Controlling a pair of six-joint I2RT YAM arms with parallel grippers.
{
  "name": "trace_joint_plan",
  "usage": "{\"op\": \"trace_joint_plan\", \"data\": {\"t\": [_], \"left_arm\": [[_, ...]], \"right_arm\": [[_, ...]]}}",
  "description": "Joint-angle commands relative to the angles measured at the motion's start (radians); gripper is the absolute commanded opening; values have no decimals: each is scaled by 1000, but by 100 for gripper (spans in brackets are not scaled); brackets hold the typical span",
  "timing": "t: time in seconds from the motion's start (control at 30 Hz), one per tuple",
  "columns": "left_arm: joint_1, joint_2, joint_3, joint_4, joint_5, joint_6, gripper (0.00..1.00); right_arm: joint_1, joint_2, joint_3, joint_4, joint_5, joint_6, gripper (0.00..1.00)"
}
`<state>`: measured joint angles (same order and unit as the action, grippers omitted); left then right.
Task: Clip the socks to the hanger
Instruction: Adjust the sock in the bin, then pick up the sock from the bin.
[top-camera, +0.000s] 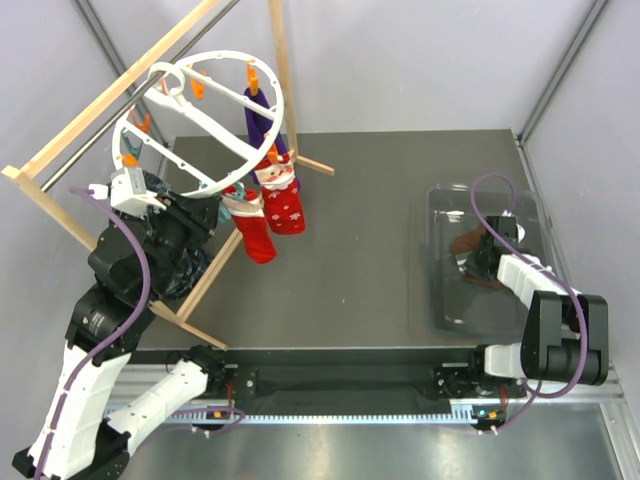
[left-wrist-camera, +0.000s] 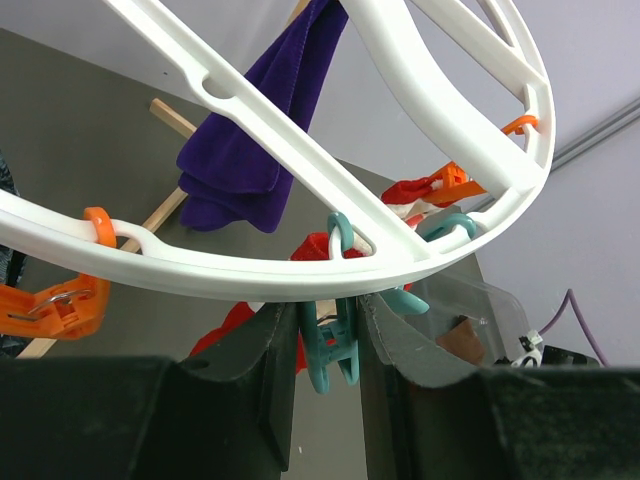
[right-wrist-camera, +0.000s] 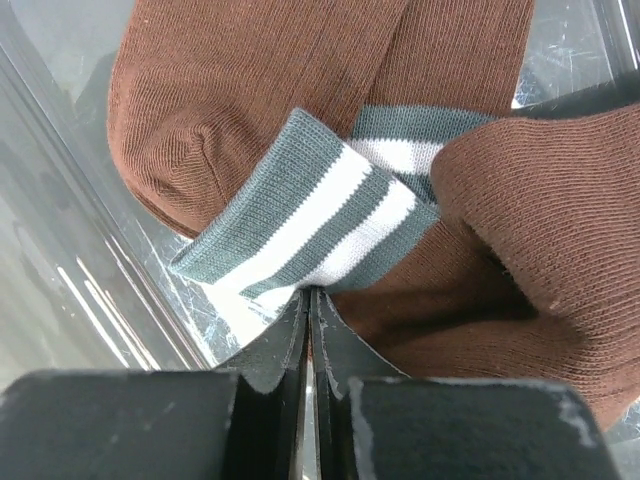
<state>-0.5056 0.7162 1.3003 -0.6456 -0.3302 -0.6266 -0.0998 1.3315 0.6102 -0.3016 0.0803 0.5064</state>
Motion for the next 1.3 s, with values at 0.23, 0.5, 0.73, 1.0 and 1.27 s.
{"op": "trace_joint_plan", "data": {"t": [0.23, 0.5, 0.73, 1.0, 1.27], "left_arm": [[-1, 3, 14, -8, 19, -16, 0], [-1, 0, 19, -12, 23, -19, 0], [-1, -1, 34, -26, 25, -16, 0], [-1, -12, 39, -31, 19, -25, 0], [-1, -3, 34, -25, 25, -28, 0]], "right_arm": [[29, -75, 58, -100, -1, -22, 31], [31, -52, 80, -123, 29, -31, 59], [29, 44, 75, -117, 88, -31, 59], [34, 175, 131, -110, 98, -25, 42], [38, 132, 128, -123, 108, -42, 13]]}}
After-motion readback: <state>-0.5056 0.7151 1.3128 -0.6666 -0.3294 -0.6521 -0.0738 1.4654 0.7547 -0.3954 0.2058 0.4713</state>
